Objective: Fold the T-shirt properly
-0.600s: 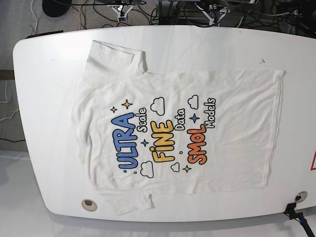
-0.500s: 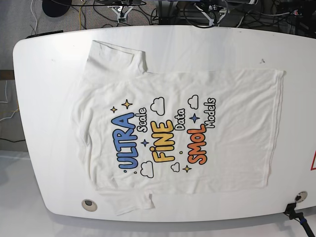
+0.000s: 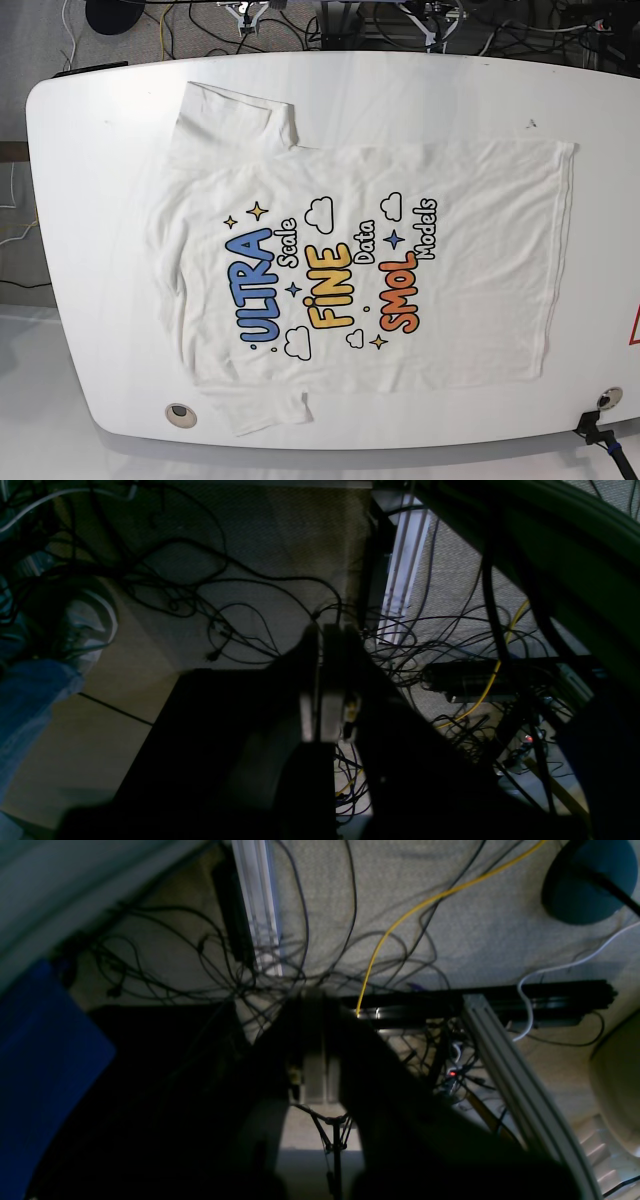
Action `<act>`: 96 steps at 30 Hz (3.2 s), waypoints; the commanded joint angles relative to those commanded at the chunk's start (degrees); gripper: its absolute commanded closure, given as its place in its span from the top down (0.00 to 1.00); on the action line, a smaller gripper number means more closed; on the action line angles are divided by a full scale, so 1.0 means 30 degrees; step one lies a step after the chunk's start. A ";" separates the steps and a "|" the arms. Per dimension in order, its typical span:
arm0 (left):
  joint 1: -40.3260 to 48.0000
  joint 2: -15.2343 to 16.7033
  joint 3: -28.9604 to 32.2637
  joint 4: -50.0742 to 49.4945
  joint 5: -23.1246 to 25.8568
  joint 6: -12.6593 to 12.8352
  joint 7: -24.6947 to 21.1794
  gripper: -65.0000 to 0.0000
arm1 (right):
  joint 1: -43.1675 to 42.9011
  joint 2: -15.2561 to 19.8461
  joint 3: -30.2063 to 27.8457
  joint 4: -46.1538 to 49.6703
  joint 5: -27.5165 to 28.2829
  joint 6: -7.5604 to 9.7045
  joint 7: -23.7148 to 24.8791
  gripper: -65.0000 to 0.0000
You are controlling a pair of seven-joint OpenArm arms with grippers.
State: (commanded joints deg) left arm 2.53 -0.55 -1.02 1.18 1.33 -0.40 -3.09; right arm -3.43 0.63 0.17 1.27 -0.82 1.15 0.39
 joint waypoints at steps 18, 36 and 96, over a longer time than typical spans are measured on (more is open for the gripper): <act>0.0180 -0.0107 0.0066 0.0029 -0.0233 0.0087 -0.0813 0.00 | -0.0640 0.0109 0.0085 0.0612 -0.0137 0.0285 -0.0265 0.00; 0.0085 -0.0252 0.0019 -0.0147 -0.0315 0.0058 -0.0677 0.00 | -0.0869 0.0072 0.0076 0.0809 -0.0150 0.0266 -0.1055 0.00; 1.7878 -0.3588 -0.3244 2.3718 -0.1975 -0.4005 -0.0443 0.01 | -1.5935 0.5107 -0.0050 2.0742 -0.0657 -0.1818 -0.0454 0.00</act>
State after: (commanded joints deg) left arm 56.16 -11.31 -10.75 72.33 -4.60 -12.41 -4.41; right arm -51.24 15.95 0.02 63.50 -2.79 -4.30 -0.97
